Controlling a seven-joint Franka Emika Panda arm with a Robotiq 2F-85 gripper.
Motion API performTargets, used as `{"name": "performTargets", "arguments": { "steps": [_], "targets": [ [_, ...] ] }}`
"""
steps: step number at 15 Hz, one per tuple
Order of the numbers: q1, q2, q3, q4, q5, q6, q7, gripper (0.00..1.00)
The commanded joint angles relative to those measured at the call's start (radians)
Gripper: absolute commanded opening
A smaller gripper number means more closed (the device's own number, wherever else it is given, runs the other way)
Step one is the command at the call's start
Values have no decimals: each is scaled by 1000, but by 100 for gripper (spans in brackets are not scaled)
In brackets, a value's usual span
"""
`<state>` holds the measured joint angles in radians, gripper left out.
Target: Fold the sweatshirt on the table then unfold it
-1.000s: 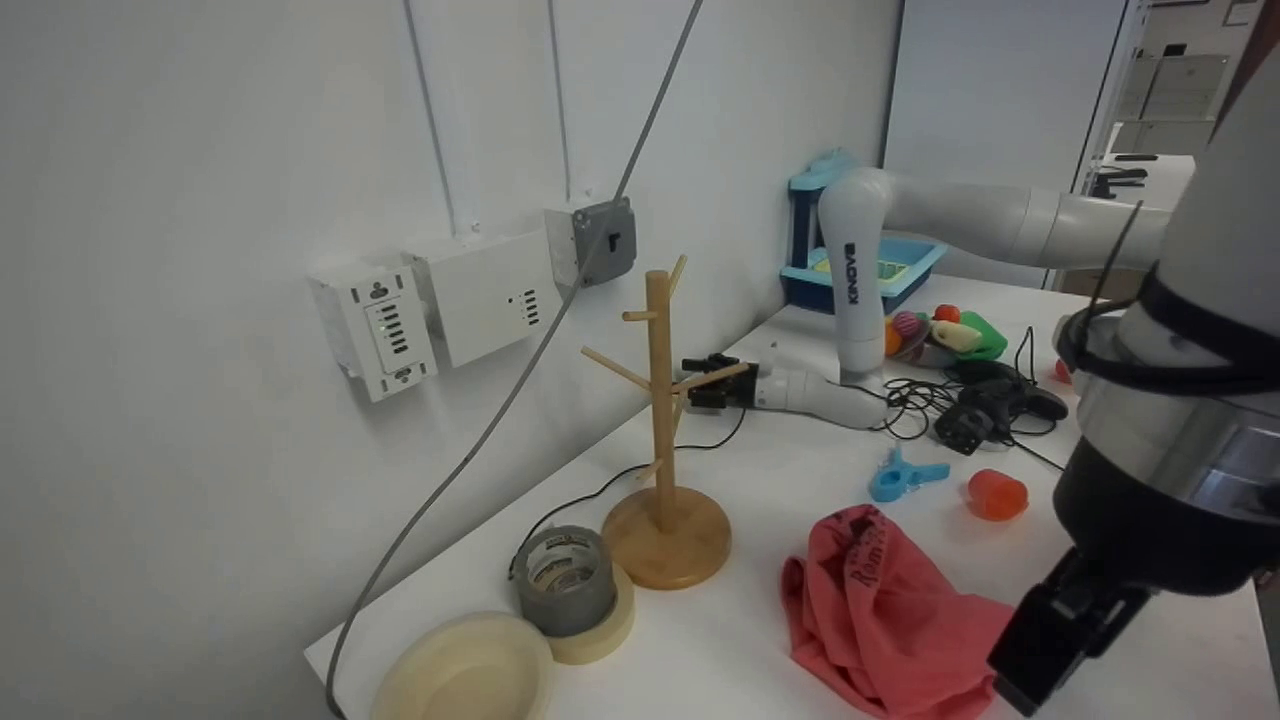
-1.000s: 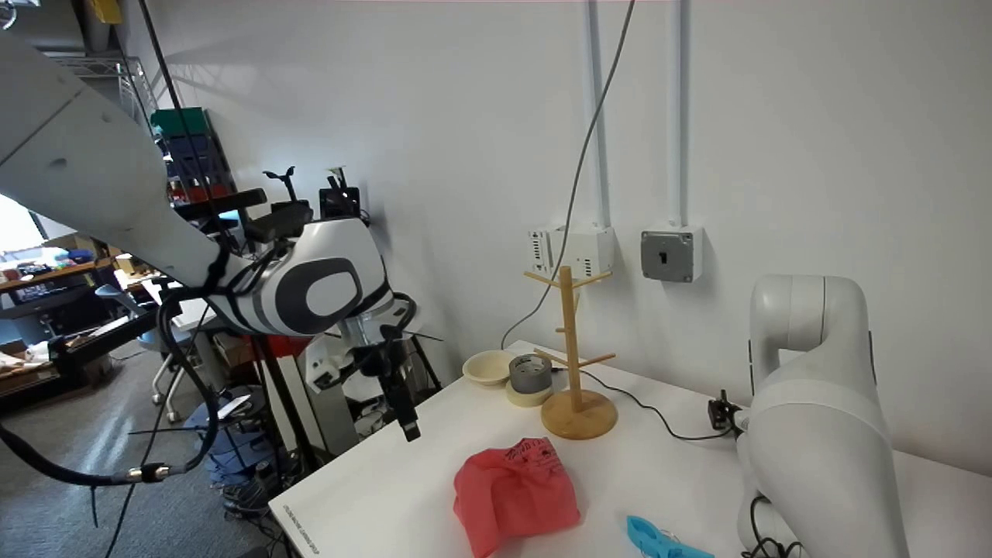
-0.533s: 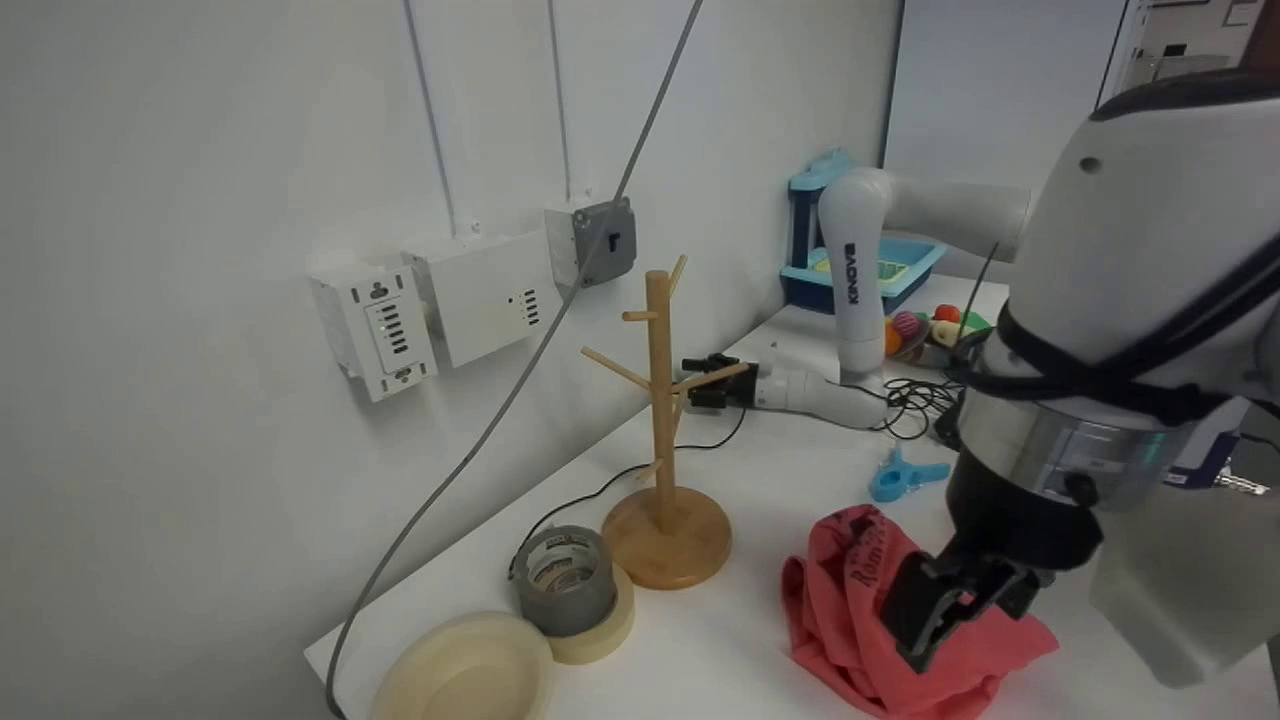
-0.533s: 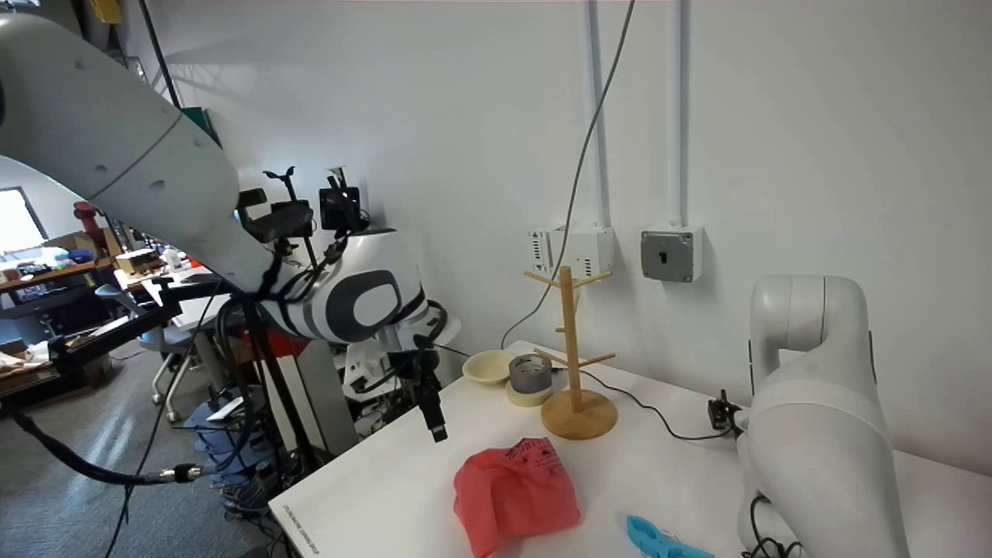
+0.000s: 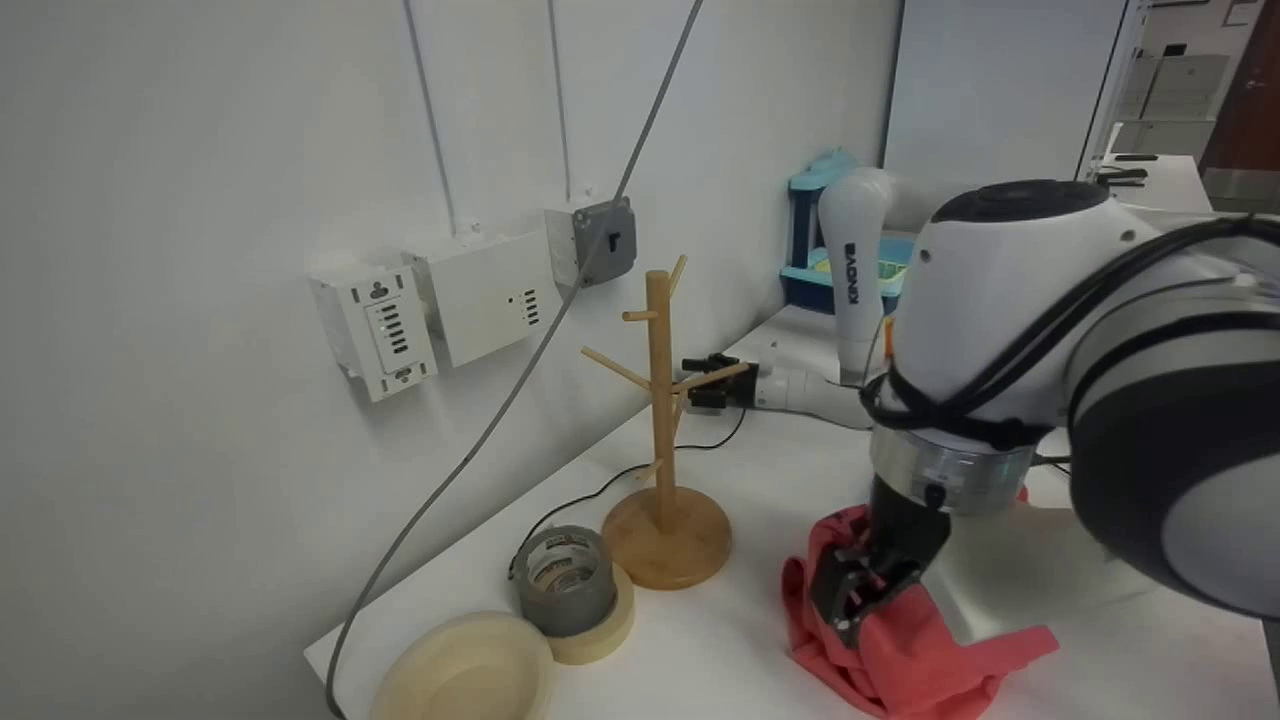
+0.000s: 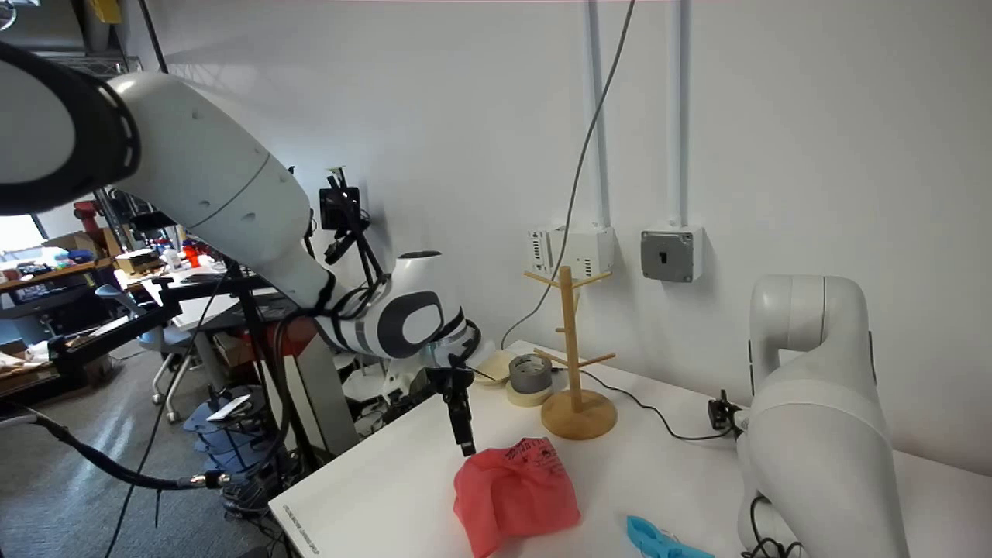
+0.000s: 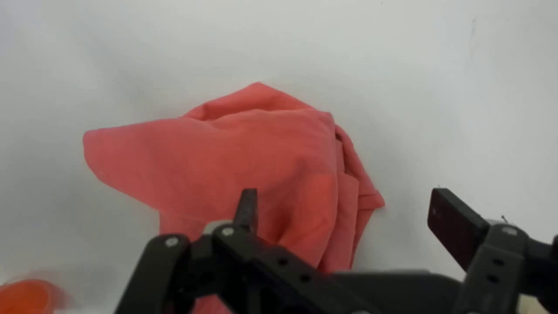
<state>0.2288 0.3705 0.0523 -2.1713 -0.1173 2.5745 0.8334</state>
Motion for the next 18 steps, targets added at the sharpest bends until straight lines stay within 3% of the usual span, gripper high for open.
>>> {"name": "performTargets", "arguments": {
  "steps": [1,11,13,18],
  "targets": [
    [48,100,-59,125,-24,-33,60,100],
    [118,244,-157,304,-59,-131,111,100],
    [125,258,-172,324,-75,-146,120,90],
    [123,284,-187,344,-100,-169,135,87]
  ]
}}
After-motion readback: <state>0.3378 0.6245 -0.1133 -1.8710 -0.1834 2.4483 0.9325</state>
